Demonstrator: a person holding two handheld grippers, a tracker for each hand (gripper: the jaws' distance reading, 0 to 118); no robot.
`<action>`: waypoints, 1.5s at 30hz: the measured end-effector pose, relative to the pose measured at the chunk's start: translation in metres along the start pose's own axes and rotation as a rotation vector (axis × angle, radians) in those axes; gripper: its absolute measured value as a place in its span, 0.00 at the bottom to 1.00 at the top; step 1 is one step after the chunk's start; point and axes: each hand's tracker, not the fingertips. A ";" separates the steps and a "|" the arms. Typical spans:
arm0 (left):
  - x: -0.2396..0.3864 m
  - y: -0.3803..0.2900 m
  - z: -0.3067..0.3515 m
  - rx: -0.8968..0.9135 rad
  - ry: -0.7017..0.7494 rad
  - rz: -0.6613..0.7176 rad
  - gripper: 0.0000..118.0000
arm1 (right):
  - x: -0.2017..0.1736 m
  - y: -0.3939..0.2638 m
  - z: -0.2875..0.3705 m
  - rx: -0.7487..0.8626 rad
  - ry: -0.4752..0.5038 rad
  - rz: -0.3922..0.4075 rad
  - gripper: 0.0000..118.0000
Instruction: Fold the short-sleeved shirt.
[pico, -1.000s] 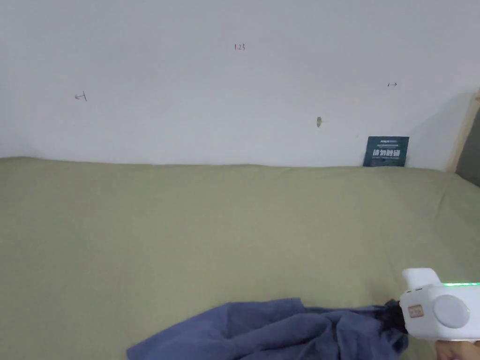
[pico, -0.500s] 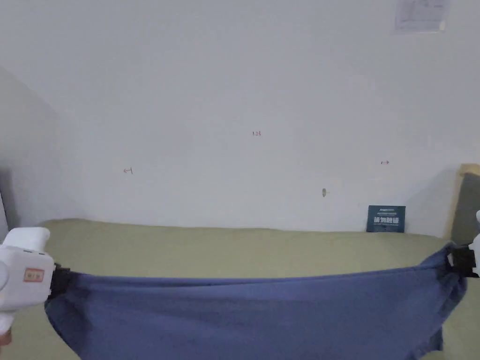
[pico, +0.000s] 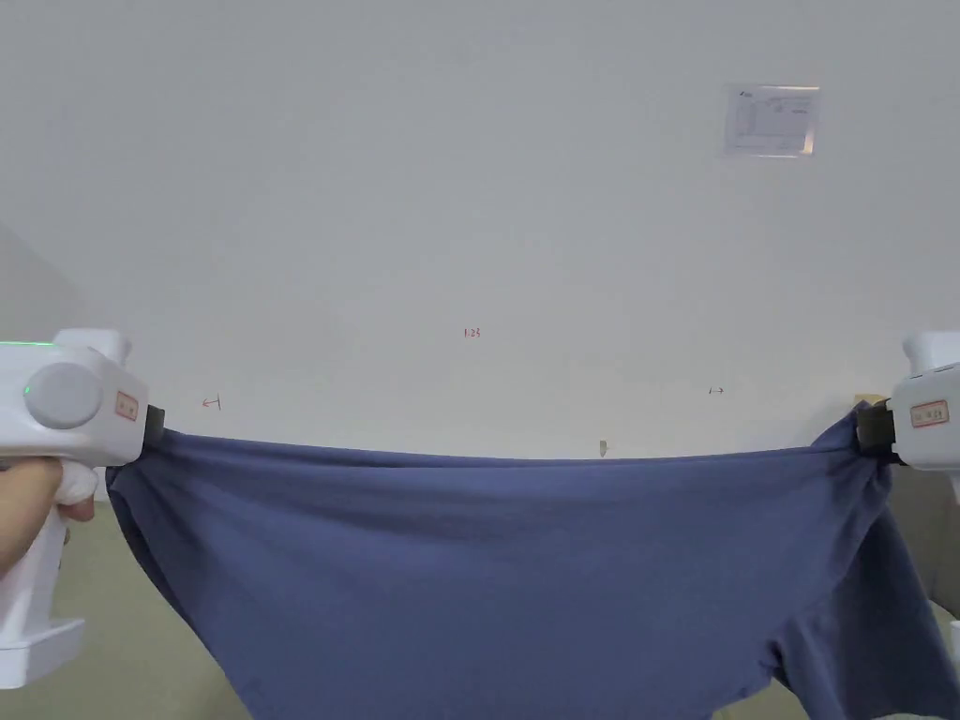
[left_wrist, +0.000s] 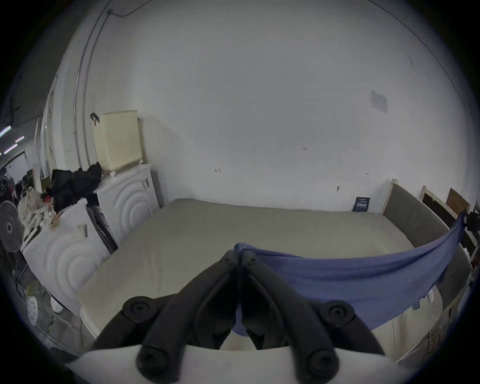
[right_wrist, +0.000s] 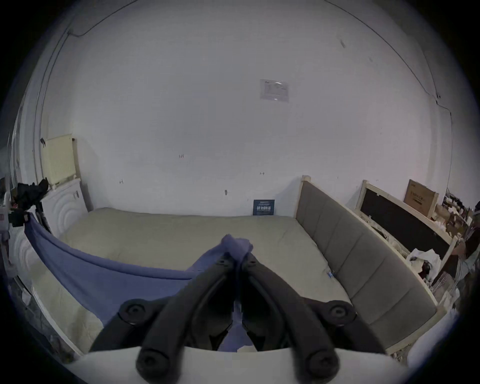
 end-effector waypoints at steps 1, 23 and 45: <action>0.003 0.007 -0.007 0.001 0.000 -0.003 0.01 | -0.001 0.006 -0.008 0.003 -0.018 0.019 0.03; 0.064 -0.005 -0.192 -0.055 0.053 -0.012 0.01 | -0.016 -0.028 -0.200 -0.096 -0.073 -0.016 0.03; 0.000 -0.295 -0.057 -0.419 -0.048 -0.044 0.01 | 0.020 -0.322 -0.030 -0.399 0.043 -0.073 0.03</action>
